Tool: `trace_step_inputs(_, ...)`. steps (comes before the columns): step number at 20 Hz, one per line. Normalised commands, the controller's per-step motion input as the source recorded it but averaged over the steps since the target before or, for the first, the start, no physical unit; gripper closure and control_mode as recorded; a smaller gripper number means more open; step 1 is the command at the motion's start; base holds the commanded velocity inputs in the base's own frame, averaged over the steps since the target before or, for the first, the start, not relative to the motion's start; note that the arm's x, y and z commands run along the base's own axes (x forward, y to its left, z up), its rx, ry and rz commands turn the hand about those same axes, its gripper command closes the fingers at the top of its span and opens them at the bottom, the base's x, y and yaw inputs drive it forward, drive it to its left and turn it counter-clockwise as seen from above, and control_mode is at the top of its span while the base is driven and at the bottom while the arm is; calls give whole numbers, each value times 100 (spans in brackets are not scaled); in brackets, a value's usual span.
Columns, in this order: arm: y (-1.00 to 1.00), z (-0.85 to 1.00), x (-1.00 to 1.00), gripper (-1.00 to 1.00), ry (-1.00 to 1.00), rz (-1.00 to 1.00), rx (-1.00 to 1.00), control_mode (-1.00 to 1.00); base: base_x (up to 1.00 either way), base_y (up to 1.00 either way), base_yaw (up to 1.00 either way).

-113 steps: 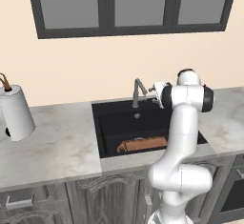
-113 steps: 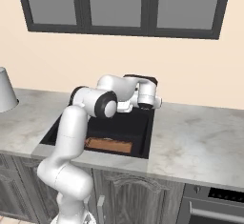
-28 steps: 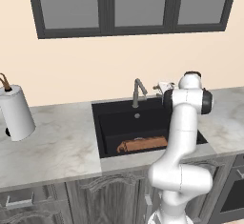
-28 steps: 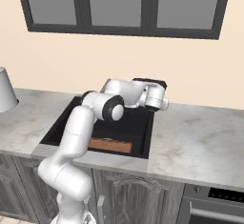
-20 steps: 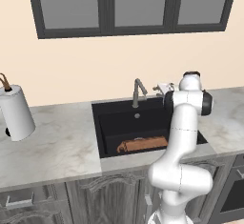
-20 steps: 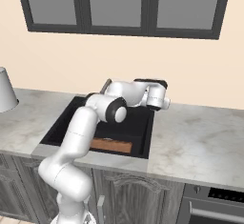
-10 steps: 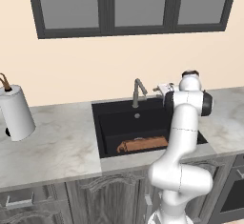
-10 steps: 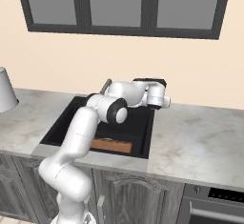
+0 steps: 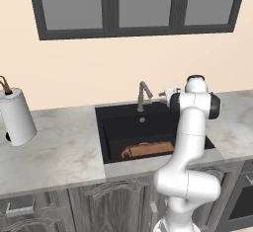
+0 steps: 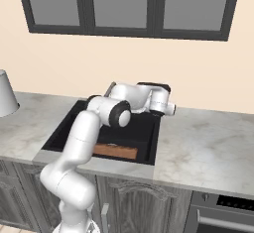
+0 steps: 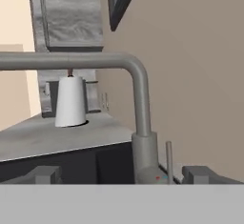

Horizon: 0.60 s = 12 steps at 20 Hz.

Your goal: Turn on the sink faucet with hot water and rinse the cutting board for ten seconds, then turn off the faucet. Push the cutting board to reach the water if necessary.

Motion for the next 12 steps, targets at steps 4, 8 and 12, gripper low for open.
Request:
trace_step_inputs(4,30,0,0,-100,-1,-11,0,-100,0,0,0)
trace_step_inputs(8,25,0,5,-100,-1,-7,0,-100,0,0,0)
trace_step_inputs(12,17,-9,11,-100,-7,-5,-1,-100,0,0,0)
